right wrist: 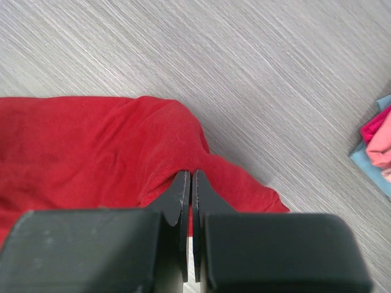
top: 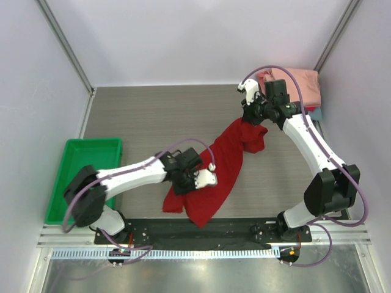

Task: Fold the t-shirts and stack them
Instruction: Flatten the tshirt out

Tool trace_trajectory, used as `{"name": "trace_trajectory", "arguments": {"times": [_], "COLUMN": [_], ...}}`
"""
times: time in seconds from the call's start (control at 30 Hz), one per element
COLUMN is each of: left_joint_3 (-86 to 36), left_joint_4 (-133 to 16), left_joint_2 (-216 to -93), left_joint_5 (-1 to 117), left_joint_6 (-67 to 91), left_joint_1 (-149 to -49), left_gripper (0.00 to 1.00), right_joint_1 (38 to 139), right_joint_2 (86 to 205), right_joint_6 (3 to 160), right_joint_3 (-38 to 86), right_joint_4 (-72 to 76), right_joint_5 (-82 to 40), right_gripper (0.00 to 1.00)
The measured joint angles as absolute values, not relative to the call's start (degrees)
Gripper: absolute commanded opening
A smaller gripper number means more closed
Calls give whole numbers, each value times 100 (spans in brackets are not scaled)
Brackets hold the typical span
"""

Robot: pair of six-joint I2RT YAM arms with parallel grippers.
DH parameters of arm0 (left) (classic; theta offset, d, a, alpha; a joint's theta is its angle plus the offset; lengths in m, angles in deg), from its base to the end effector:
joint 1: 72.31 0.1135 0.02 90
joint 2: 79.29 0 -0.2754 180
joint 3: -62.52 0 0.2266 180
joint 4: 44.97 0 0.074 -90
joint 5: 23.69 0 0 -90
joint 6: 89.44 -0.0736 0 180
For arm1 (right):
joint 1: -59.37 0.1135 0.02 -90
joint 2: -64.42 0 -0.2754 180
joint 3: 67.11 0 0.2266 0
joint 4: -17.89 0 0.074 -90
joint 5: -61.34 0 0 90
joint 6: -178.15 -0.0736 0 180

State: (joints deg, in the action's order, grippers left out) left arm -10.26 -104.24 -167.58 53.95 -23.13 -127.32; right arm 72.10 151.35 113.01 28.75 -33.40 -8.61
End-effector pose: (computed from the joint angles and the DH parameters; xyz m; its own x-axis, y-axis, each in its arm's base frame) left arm 0.1410 -0.2289 0.1874 -0.1722 0.9305 -0.3234 0.9847 0.1532 -0.0837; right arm 0.3211 0.0984 0.3272 -0.4054 -0.4965 -0.7676 -0.6883 0.7183 -0.1011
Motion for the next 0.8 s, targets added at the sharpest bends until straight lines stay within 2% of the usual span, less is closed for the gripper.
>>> {"name": "trace_trajectory", "arguments": {"times": [0.13,0.3,0.5,0.67,0.73,0.77,0.8], "left_joint_3": [-1417,-1809,-2053,-1671,-1439,-1415,-1465], "left_joint_4": [-10516,-10634,-11698,-11471,-11200,-11086,-10903], "left_joint_2": [-15200,-13596,-13065,-12986,-13139,-13469,-13860], "left_joint_5": [5819,6136,5852,6086,6143,6073,6099], "left_joint_6": [-2599,-2997,-3239,-3624,-3799,-3849,-3880], "left_joint_1": [-12391,-12242,-12061,-11975,-11698,-11403,-11040], "left_gripper": [0,3,5,9,13,25,31], "right_joint_1": [7210,7205,7205,7208,7205,7205,7199], "right_joint_2": [14746,13431,11907,11905,12484,12904,13477], "right_joint_6": [11304,11249,11229,11323,11336,11330,11332], "right_joint_3": [2838,2403,1854,1787,1813,1850,1964], "right_joint_4": [-3456,-3834,-4720,-4888,-4643,-4527,-4394], "right_joint_5": [-841,-564,-151,-192,-247,-310,-443], "right_gripper": [1,1,1,1,23,36,48]}}
